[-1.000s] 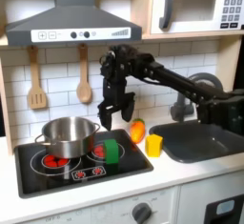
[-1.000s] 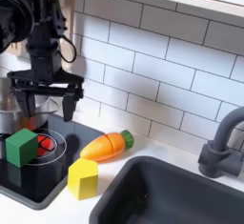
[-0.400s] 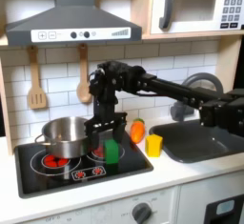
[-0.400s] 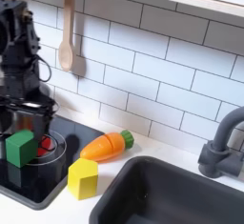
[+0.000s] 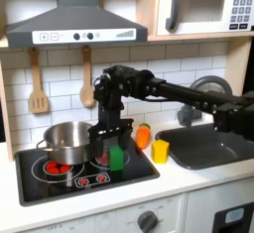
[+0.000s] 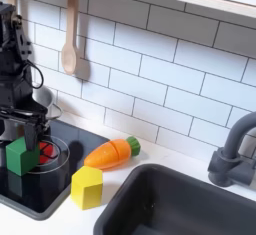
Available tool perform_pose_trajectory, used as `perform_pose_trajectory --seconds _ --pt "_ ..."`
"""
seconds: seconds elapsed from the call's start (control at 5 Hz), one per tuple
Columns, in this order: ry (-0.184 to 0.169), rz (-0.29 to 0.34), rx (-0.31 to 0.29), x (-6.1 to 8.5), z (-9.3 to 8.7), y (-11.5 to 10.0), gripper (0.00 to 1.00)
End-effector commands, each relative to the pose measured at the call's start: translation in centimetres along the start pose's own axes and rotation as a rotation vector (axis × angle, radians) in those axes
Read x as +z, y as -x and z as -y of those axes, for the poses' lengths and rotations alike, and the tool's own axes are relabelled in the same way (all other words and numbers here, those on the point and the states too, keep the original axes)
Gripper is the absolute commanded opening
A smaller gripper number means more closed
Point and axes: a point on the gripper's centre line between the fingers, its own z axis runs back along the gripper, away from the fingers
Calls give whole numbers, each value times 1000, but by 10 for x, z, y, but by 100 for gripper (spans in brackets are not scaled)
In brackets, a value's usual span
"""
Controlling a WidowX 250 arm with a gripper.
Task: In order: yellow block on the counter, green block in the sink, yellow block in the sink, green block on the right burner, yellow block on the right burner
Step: 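Put the green block in the sink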
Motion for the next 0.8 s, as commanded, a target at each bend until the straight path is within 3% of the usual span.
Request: perform_pose_trajectory --seconds 0.0,0.6 --pt "5 -8 18 -1 4 3 100" --pt "5 -35 33 -9 2 5 100"
